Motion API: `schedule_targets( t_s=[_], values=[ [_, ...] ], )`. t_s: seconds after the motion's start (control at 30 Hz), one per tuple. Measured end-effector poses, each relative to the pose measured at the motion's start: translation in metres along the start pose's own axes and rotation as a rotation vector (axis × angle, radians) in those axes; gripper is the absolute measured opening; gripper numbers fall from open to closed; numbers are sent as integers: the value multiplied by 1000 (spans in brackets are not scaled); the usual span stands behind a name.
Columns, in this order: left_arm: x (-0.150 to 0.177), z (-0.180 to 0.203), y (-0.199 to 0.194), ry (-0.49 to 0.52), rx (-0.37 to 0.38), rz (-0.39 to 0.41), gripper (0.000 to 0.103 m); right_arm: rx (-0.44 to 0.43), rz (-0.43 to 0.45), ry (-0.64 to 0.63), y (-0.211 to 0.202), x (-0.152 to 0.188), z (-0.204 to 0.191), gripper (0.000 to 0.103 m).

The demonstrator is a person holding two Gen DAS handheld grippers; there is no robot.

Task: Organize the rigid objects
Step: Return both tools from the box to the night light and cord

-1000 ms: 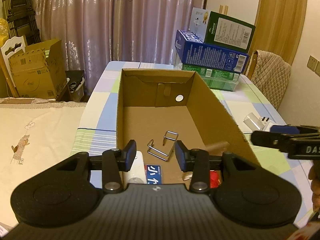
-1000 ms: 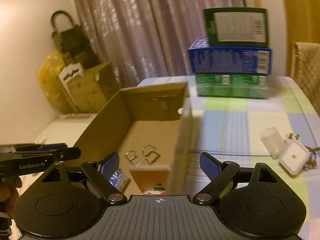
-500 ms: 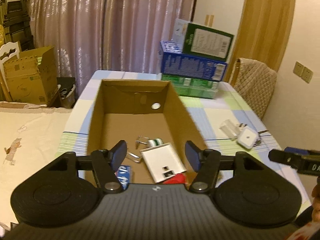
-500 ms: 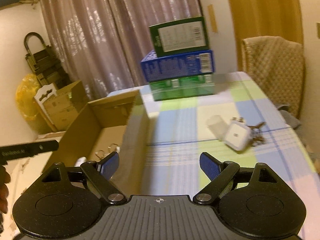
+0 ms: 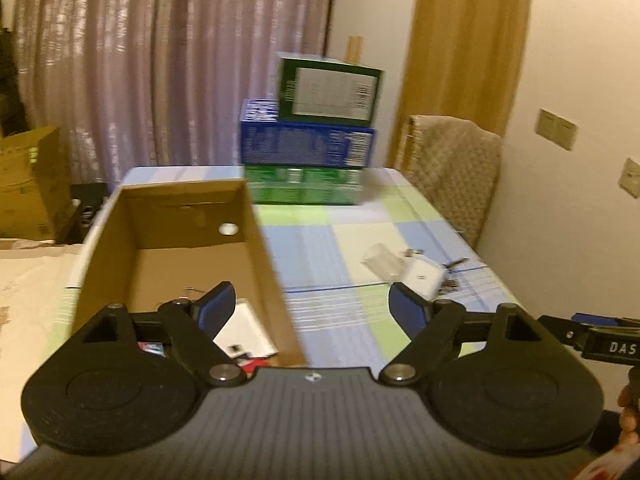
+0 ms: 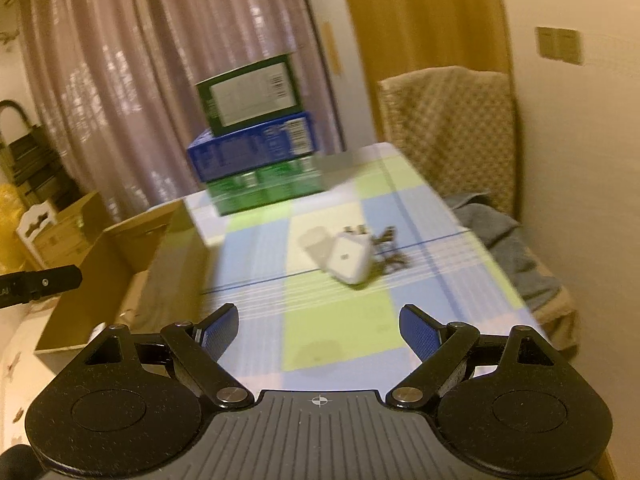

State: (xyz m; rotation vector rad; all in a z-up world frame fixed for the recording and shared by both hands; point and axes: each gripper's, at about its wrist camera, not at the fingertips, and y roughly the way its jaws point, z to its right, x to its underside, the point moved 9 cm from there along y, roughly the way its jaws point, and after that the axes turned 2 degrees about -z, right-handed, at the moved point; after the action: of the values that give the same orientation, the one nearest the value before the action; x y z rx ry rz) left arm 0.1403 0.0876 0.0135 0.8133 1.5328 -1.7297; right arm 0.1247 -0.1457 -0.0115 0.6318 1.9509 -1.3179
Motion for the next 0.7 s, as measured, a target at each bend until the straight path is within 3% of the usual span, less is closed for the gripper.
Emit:
schedule_targets(
  t_s=[0.23, 0.43, 0.7],
  values=[
    [3, 47, 24, 23, 77, -28, 84, 78, 37, 6, -18, -9, 41, 85],
    [5, 77, 46, 94, 77, 29, 84, 113, 49, 7, -21, -16, 64, 85],
    [10, 109, 84, 161, 121, 4, 84, 125, 50, 0, -9, -29, 84, 85]
  ],
)
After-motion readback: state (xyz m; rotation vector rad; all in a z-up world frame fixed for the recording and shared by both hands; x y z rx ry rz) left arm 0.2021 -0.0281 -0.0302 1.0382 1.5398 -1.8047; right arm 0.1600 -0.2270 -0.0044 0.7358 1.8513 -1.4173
